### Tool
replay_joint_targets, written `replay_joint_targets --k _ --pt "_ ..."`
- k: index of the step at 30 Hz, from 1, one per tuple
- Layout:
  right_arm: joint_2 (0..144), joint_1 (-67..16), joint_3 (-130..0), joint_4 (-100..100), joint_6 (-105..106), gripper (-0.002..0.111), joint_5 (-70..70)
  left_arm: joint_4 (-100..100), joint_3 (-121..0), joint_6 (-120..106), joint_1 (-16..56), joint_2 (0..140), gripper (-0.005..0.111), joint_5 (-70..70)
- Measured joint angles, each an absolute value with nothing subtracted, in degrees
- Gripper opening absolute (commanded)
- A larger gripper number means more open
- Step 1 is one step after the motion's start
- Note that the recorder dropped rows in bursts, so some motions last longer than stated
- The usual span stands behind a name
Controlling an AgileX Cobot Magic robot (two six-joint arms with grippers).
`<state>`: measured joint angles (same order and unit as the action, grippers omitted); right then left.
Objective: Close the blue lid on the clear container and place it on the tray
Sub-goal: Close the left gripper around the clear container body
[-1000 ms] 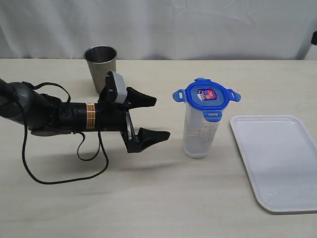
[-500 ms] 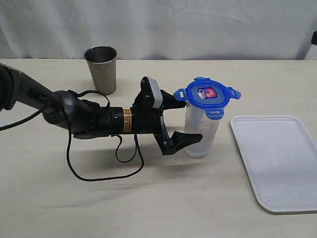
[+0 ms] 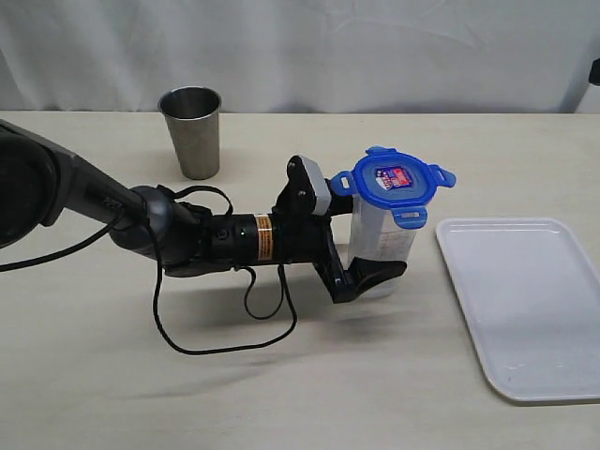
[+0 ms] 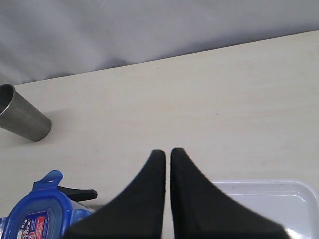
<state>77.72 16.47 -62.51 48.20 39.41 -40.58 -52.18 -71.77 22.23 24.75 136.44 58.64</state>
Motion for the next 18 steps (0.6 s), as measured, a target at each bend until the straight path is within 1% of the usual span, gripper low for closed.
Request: replay_joint_targets --k 15,18 --pt "77.72 16.47 -62.51 48.36 39.41 0.004 -40.58 -50.83 -71.77 20.96 25.88 136.53 0.1 58.64" --pt "77.72 16.47 -62.51 50.33 39.41 0.004 -38.56 -50.83 -71.77 20.96 25.88 136.53 0.1 58.64"
